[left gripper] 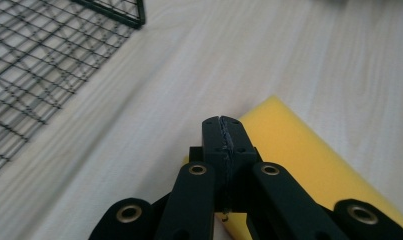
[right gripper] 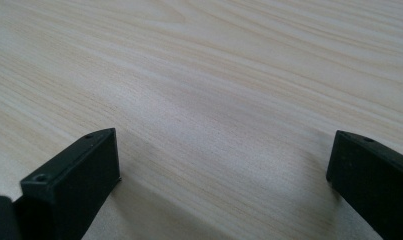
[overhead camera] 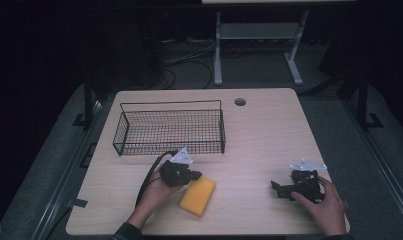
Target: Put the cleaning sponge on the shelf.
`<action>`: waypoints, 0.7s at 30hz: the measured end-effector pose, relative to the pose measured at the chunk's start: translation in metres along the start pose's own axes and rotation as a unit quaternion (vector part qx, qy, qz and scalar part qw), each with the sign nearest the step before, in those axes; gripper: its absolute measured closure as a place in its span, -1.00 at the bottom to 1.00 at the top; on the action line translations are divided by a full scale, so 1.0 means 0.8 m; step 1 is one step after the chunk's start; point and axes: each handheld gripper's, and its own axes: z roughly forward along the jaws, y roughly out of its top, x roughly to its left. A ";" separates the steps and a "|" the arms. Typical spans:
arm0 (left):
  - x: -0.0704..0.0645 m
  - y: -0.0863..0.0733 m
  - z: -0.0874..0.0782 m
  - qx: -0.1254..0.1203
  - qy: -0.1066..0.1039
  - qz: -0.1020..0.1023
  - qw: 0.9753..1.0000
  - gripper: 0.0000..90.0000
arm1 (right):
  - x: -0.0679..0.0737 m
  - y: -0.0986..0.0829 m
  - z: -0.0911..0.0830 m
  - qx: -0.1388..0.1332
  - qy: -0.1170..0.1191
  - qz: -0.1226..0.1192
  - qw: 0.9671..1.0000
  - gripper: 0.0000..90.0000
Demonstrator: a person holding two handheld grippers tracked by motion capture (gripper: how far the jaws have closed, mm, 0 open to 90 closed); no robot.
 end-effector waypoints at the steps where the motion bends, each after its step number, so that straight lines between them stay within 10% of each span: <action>1: 0.002 0.000 0.000 0.001 0.002 0.000 1.000 1.00 | 0.000 0.000 0.000 0.000 0.000 0.000 1.000 -1.00; 9: 0.004 0.002 -0.004 -0.006 0.005 -0.010 1.000 1.00 | 0.000 0.000 0.000 0.000 0.000 0.000 1.000 -1.00; 21: -0.040 -0.022 -0.040 -0.004 -0.005 -0.023 1.000 0.99 | 0.000 0.000 0.000 0.000 0.000 0.000 1.000 -1.00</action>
